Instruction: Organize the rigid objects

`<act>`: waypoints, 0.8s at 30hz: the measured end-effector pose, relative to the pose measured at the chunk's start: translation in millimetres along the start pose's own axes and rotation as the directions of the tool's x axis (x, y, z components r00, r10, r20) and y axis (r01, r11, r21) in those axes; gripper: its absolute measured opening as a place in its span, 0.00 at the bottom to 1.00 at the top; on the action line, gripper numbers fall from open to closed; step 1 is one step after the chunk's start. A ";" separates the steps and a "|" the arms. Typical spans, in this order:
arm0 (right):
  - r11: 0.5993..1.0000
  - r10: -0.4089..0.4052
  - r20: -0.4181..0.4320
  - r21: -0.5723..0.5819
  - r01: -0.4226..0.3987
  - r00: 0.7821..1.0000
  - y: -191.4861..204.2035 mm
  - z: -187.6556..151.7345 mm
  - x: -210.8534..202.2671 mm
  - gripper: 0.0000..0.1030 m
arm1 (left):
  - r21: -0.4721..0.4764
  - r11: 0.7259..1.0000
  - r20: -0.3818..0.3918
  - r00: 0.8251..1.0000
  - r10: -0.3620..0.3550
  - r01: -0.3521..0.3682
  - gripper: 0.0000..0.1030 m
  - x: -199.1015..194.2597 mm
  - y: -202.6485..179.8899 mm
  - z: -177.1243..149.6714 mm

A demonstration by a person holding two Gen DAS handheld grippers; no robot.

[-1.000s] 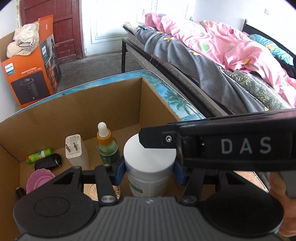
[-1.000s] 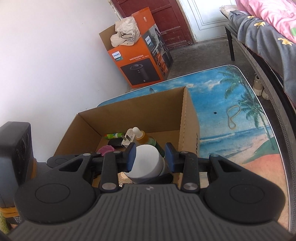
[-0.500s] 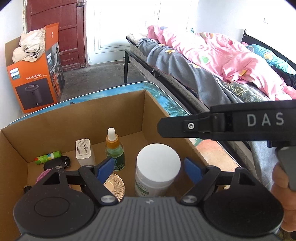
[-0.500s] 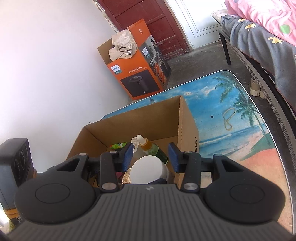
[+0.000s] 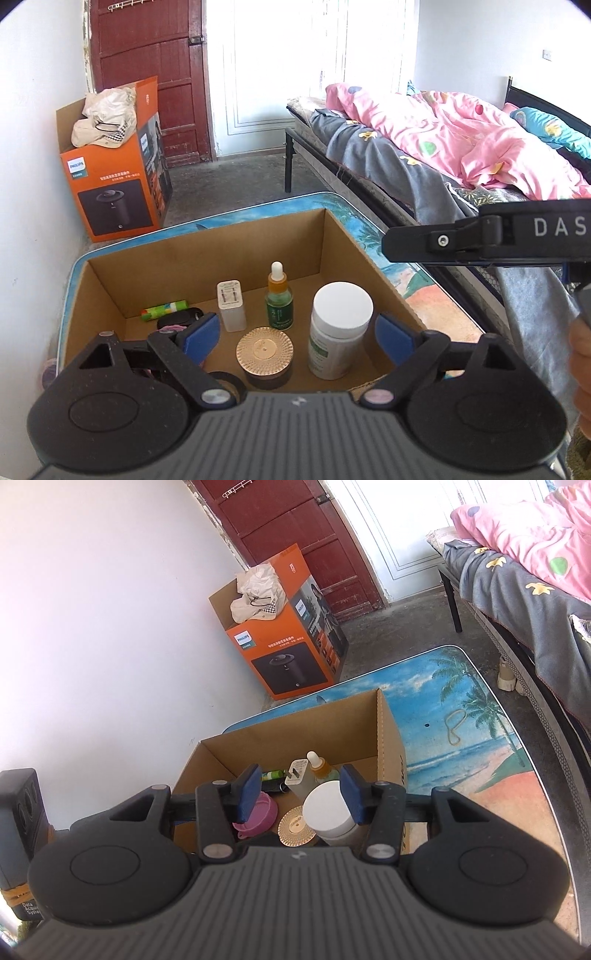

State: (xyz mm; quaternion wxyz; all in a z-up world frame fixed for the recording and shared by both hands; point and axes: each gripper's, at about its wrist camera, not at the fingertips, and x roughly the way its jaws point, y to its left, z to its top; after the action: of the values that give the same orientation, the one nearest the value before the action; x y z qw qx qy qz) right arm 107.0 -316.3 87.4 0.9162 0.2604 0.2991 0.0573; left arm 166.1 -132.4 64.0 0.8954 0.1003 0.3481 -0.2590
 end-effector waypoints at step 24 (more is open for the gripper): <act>0.994 -0.076 0.032 -0.081 0.079 0.997 60.9 -46.8 -38.0 0.75 | -0.125 0.990 0.032 0.997 0.069 -0.064 0.98 -53.1 45.1 -43.3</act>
State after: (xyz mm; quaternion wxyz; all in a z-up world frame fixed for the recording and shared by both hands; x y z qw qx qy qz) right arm 52.1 -253.2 106.1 0.9320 0.2115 0.2929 0.0302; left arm 132.3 -57.8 67.9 0.9141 0.0517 0.3437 -0.2088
